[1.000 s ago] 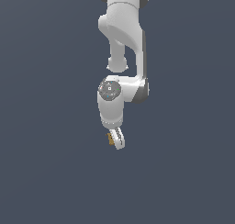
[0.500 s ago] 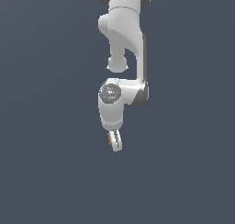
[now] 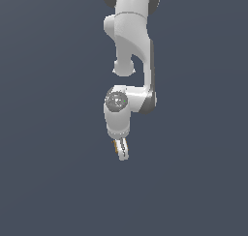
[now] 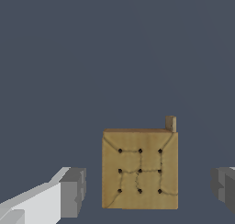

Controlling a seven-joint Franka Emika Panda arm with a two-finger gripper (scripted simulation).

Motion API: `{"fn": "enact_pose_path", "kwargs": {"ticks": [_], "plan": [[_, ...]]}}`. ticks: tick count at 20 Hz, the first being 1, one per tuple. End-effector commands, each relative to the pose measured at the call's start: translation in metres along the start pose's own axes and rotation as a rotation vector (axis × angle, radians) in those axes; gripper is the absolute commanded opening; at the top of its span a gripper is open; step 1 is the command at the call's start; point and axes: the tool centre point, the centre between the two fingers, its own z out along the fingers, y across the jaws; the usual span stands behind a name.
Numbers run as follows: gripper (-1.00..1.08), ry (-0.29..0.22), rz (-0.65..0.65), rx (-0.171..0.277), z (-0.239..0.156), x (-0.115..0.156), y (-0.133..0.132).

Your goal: Pick up the object and move it to a goal position.

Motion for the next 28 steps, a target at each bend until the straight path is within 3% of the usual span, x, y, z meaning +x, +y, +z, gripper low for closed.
{"fn": "enact_pose_path", "kwargs": {"ticks": [1, 10, 11, 28], "plan": [[1.0, 0.0, 0.002, -0.001, 0.013, 0.0, 0.001], [1.0, 0.0, 0.004, -0.001, 0.038, 0.0, 0.0], [-1.0, 0.0, 0.004, -0.001, 0.038, 0.0, 0.0], [-1.0, 0.0, 0.003, -0.001, 0.03, 0.003, 0.007]]}}
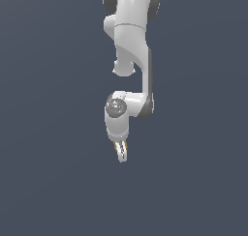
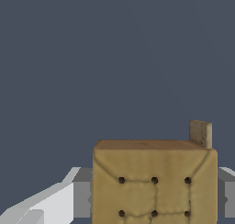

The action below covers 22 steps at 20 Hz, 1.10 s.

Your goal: Pick up the object and move it to a goal position.

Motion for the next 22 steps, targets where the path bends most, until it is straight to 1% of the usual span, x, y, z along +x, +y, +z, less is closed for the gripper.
{"fn": "enact_pose_path", "kwargs": {"ticks": [1, 6, 10, 22], "plan": [[-1.0, 0.0, 0.0, 0.002, -0.006, 0.003, 0.004], [-1.0, -0.001, 0.001, 0.002, -0.024, 0.01, 0.019], [-1.0, -0.001, 0.001, 0.002, -0.045, 0.02, 0.036], [-1.0, -0.005, 0.001, 0.002, -0.133, 0.058, 0.109]]}}
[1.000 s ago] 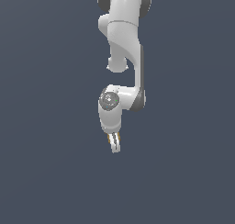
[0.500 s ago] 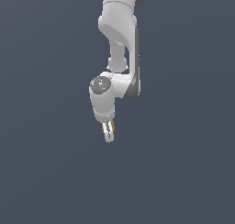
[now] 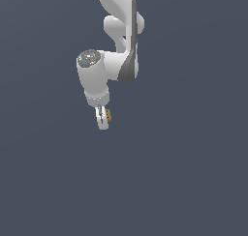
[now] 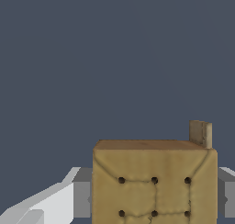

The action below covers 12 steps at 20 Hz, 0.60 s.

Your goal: Pick up the object and move it to a goal position.

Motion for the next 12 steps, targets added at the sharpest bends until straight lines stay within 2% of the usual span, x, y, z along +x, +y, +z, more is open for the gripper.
{"fn": "enact_pose_path", "kwargs": {"ticks": [1, 12], "plan": [[-1.0, -0.001, 0.0, 0.001, -0.02, 0.008, 0.016], [-1.0, 0.001, 0.001, 0.0, -0.104, 0.046, 0.081]]}}
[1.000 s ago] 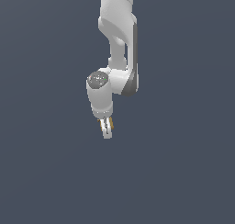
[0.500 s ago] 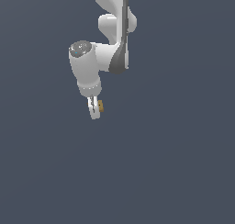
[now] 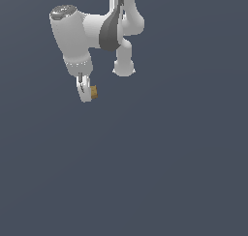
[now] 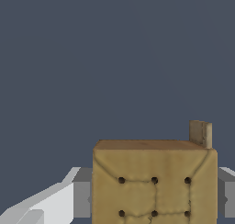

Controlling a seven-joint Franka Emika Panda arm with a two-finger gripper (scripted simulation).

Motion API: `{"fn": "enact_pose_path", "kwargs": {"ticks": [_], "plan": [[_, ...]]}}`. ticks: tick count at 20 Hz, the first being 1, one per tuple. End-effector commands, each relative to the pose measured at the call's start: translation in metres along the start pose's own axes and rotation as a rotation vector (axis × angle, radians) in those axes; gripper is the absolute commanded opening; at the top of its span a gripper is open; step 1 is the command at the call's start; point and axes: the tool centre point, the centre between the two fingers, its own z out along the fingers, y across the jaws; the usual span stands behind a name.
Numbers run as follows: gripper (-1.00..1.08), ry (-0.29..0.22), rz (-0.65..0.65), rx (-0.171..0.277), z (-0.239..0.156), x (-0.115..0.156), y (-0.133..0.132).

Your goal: Pick up the object and move it to a goal position.

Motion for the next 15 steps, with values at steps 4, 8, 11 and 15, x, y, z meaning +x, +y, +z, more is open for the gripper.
{"fn": "enact_pose_path", "kwargs": {"ticks": [4, 8, 11, 15], "plan": [[-1.0, 0.002, -0.001, -0.001, -0.034, 0.015, 0.025], [-1.0, 0.004, -0.001, -0.001, -0.05, 0.023, 0.036], [-1.0, 0.004, -0.001, -0.001, -0.058, 0.026, 0.041], [-1.0, 0.005, -0.002, -0.001, -0.062, 0.028, 0.043]]}}
